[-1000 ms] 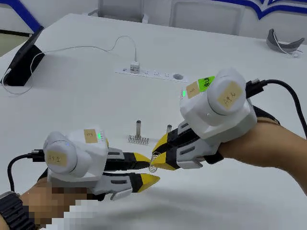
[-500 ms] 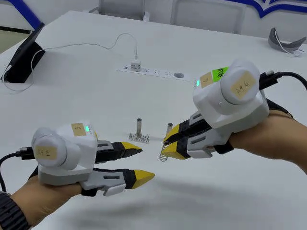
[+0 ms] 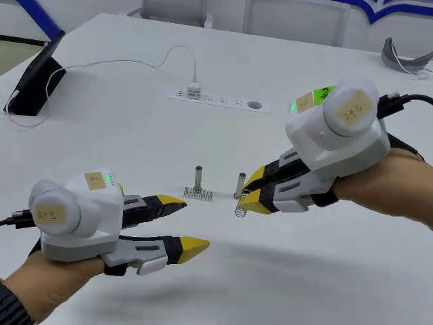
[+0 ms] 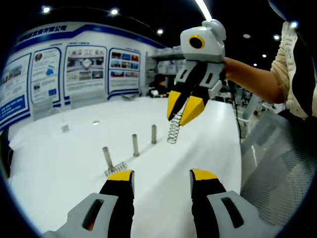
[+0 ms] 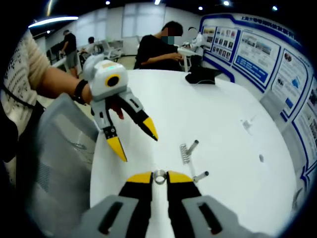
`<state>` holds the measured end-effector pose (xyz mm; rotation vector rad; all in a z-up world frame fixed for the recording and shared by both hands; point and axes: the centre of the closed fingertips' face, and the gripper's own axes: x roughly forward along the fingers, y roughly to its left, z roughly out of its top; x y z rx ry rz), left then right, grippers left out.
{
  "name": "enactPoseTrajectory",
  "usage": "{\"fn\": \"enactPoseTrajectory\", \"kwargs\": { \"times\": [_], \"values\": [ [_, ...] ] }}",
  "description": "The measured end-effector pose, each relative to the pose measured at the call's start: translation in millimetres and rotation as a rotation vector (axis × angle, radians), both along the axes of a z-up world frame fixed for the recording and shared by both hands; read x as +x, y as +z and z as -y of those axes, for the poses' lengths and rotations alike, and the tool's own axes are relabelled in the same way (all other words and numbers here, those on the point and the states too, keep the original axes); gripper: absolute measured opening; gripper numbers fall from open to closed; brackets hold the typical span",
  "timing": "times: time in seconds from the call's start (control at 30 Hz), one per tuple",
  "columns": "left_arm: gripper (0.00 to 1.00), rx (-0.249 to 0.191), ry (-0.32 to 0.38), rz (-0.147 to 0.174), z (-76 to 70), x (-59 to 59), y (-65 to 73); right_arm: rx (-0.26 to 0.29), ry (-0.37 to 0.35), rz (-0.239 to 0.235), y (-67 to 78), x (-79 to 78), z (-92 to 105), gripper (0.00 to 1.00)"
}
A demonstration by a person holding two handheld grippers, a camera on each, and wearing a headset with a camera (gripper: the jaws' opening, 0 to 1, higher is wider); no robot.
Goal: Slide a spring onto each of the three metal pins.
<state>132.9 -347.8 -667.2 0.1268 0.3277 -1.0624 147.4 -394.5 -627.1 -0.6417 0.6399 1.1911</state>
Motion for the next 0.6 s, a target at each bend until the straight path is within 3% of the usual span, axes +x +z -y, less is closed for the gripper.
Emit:
{"fn": "enactPoseTrajectory", "kwargs": {
  "times": [0.4,0.6],
  "values": [
    [0.46,-0.011,0.020,-0.015,-2.0,-2.1,-3.2,0.006,-0.088,0.031,11.0,38.2,12.1,0.12],
    [0.46,-0.020,0.029,-0.020,-2.9,-2.4,-1.6,0.037,-0.164,0.044,14.6,63.2,17.0,0.12]
  ]
}}
